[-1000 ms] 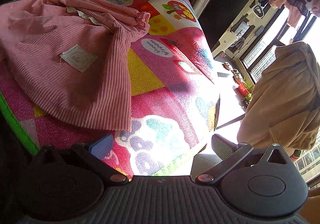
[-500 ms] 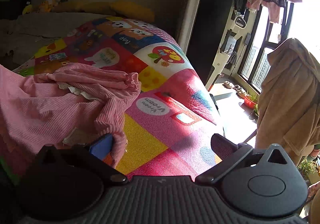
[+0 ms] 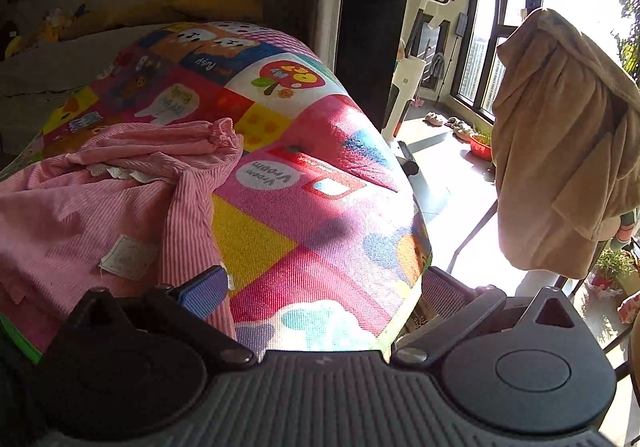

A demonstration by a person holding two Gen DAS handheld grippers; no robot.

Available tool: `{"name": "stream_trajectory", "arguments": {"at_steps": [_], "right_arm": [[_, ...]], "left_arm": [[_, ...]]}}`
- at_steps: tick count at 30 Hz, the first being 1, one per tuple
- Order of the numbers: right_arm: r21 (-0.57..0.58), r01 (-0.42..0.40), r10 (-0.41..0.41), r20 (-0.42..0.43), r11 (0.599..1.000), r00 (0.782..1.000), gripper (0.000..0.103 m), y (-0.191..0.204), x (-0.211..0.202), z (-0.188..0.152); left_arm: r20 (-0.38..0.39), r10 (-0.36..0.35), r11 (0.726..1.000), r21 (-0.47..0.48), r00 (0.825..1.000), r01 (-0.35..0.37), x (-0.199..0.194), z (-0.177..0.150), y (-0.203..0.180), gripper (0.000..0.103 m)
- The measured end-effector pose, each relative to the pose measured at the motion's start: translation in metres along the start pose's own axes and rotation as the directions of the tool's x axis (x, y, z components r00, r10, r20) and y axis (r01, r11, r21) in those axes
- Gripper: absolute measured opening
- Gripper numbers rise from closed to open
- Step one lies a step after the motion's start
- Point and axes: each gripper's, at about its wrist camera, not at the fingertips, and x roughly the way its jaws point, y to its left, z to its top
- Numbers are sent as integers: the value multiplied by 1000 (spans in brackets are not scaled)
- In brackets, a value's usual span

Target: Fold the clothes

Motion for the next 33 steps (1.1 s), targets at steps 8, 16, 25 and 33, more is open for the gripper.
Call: {"name": "stream_trajectory", "arguments": {"at_steps": [8, 16, 25, 33], "right_arm": [[94, -307, 304, 48, 947, 952, 103, 35, 68, 95], [188, -306, 319, -43, 933, 947, 89, 59, 197, 142], [122, -207, 227, -187, 971, 956, 86, 68, 276, 132], [151, -272, 299, -202, 950, 933, 91, 58, 286, 126]], "left_arm": [[-50, -170, 940, -310, 984, 146, 108, 93, 5, 103], [-202, -57, 948, -319, 978, -11, 227, 103, 17, 103], [-325, -57, 967, -252, 944, -28, 262, 88, 15, 103], [-335, -76, 971, -239, 939, -7, 259, 93, 17, 103]]}}
